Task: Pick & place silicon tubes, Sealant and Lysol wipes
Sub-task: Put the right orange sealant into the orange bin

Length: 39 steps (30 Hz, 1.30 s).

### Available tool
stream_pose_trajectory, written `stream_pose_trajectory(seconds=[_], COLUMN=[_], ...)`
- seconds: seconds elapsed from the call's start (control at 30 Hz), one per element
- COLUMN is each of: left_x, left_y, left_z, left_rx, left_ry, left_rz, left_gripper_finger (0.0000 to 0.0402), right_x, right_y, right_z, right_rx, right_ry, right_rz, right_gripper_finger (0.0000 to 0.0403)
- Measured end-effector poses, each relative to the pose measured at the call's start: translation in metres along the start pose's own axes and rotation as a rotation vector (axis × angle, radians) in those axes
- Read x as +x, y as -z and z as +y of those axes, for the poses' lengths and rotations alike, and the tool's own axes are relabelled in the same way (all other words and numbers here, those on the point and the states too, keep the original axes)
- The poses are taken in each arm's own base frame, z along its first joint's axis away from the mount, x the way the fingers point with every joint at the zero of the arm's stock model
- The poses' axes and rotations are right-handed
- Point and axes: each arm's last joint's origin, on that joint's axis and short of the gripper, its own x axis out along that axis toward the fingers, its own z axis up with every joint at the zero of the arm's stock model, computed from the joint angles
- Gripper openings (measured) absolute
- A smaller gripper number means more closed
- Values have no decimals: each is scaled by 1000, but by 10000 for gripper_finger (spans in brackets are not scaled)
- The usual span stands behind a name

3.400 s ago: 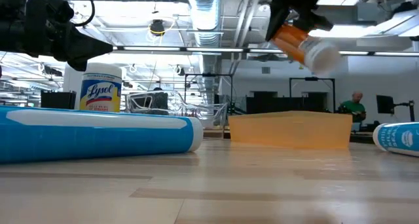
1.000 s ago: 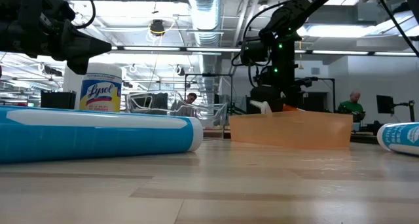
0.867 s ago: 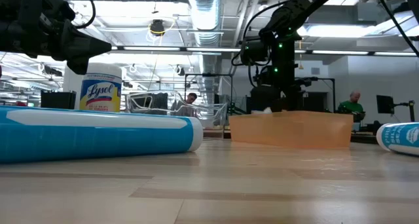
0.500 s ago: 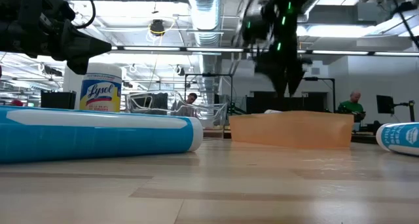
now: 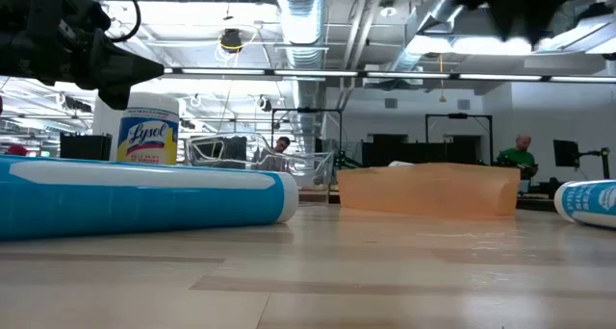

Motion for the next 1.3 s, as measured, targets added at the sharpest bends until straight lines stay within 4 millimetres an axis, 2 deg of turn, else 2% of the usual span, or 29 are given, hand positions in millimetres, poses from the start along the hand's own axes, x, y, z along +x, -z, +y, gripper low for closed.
stream_pose_trajectory(seconds=[0.13, 0.27, 0.47, 0.8, 1.03, 1.3], left_x=[0, 0, 0, 0, 0, 0], left_y=[0, 0, 0, 0, 0, 0], left_z=[0, 0, 0, 0, 0, 0], left_rx=[0, 0, 0, 0, 0, 0], left_ry=[0, 0, 0, 0, 0, 0], left_rz=[0, 0, 1, 1, 1, 1], left_gripper_finger=[0, 0, 0, 0, 0, 0], right_x=[11, 31, 63, 119, 142, 175], right_y=[45, 85, 120, 136, 134, 131], right_z=[3, 4, 2, -4, -18, -28], right_rx=[91, 162, 319, 469, 539, 600], right_ry=[35, 127, 187, 150, 214, 183], right_rz=[61, 125, 114, 96, 57, 68], right_gripper_finger=[236, 249, 270, 273, 273, 272])
